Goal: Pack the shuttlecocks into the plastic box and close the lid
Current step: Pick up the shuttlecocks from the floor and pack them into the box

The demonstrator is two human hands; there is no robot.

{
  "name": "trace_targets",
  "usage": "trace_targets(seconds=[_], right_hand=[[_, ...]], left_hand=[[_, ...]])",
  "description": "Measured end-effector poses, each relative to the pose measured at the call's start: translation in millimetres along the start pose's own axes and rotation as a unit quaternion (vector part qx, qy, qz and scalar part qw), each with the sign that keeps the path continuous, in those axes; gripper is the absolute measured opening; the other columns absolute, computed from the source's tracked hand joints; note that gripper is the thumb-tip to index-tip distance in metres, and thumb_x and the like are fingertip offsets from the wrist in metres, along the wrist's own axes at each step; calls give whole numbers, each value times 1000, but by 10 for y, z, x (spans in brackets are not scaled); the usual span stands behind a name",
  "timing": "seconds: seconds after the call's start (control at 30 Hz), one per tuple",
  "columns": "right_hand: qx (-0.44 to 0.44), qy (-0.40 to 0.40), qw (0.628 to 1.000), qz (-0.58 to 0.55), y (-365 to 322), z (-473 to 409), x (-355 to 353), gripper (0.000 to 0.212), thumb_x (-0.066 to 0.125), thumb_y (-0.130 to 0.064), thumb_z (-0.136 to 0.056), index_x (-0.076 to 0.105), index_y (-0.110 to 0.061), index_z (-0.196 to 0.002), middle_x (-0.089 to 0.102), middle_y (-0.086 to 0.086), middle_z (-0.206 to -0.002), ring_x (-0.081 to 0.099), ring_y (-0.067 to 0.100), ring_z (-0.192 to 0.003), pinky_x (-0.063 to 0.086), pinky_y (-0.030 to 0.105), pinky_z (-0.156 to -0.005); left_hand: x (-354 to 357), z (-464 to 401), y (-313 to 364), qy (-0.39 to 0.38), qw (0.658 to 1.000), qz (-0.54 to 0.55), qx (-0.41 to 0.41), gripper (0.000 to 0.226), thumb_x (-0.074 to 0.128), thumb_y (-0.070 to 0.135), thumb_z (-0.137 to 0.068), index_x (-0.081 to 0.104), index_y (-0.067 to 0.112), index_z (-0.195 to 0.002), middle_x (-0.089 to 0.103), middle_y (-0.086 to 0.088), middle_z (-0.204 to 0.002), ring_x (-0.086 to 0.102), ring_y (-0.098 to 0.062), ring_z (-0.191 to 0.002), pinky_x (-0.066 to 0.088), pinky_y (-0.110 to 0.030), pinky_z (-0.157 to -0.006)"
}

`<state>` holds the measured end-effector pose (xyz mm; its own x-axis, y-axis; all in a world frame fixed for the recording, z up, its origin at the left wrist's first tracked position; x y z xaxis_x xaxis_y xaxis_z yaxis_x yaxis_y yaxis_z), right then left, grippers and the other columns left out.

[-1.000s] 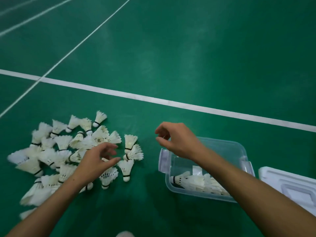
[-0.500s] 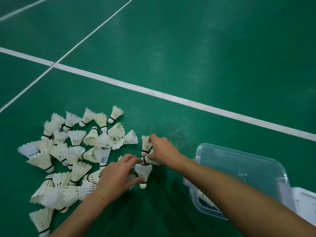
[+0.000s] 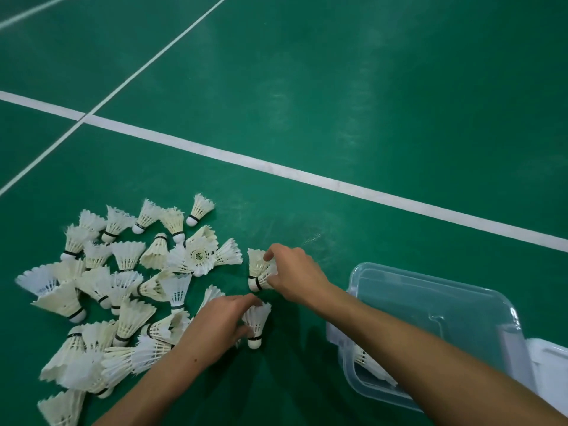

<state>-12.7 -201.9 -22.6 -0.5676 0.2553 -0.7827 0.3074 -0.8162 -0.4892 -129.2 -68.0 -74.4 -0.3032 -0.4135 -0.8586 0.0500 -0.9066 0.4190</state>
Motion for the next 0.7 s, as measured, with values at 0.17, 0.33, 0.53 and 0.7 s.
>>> trace_targets(seconds=[0.17, 0.33, 0.53, 0.7], right_hand=[[-14, 45, 998, -35, 41, 164, -346, 43, 67, -19, -92, 57, -24, -134, 66, 9, -128, 63, 32, -113, 53, 42, -86], [-34, 106, 988, -106, 200, 581, -777, 38, 71, -23, -92, 63, -24, -129, 66, -6, -103, 61, 15, -92, 53, 34, -82], [-20, 219, 955, -202, 754, 1547, -1260, 33, 78, -20, -89, 67, -29, -119, 70, -7, -81, 64, 8, -70, 54, 24, -68], [76, 233, 947, -206, 1467, 2111, -1179, 38, 81, -21, -87, 63, -35, -118, 71, 2, -82, 67, 21, -73, 54, 31, -65]], left_hand=[[45, 57, -33, -12, 999, 30, 33, 47, 85, 32, -85, 68, 28, -129, 75, 10, -115, 68, 1, -83, 53, -22, -76], [62, 264, 42, 4, 999, 2, 53, 33, 81, 33, -89, 70, 33, -119, 70, 23, -113, 58, 17, -72, 50, -7, -77], [79, 470, 180, 35, 998, -31, 53, 17, 65, 42, -99, 48, 45, -100, 66, 22, -91, 64, 3, -76, 56, -25, -65], [-205, 538, 473, 151, 986, 24, 59, 20, 76, 29, -93, 60, 36, -103, 69, 24, -88, 66, 7, -73, 59, -26, -60]])
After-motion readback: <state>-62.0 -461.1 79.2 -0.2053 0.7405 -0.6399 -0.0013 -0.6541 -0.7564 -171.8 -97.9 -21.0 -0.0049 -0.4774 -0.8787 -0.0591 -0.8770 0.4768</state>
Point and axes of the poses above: each hand's wrist, its own z-axis away from the middle knuckle, its own x-axis out of the palm, y = z × x, the point moved 4 cm from there along -z, towards the middle knuckle
